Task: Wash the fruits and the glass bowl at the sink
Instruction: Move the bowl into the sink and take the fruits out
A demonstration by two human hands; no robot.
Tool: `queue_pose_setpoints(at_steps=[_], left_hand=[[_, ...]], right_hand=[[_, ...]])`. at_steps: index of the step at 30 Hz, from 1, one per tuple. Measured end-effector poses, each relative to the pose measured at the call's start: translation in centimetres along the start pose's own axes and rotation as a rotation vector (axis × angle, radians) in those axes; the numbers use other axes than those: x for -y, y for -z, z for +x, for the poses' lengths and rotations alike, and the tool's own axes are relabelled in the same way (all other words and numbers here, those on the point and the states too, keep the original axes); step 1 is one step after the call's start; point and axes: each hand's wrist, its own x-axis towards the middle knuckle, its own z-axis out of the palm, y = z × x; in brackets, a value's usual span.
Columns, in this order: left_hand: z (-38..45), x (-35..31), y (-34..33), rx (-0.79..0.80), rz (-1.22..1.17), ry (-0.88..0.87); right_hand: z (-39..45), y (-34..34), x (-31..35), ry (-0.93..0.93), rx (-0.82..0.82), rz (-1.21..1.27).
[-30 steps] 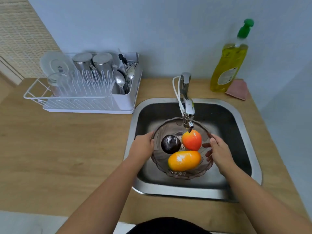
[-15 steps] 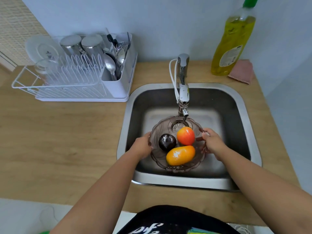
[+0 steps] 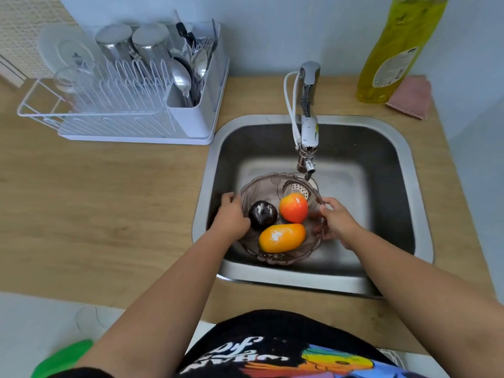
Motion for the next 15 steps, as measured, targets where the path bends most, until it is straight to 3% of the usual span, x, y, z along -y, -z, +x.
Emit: queue_pose_setpoints(at_steps=[3,6,9,15], left_hand=[[-0.3,0.0,0.0,-0.017,0.012,-0.106],[-0.7,0.0,-0.4,0.025,0.061,-0.166],[-0.5,0.0,-0.9,0.064,0.111,-0.186],[0.7,-0.3,-1.4,-0.005,0.179,-0.150]], right_hand=[[0.4,-0.3,-0.3,0.048,-0.036,-0.116],[0.6,-0.5,-0.2,0.271,-0.225,-0.424],[-0.5,-1.5,0.9,0.461,-0.247,-0.473],[-0.9,-3.9,0.9,0.389,-0.229,-0.590]])
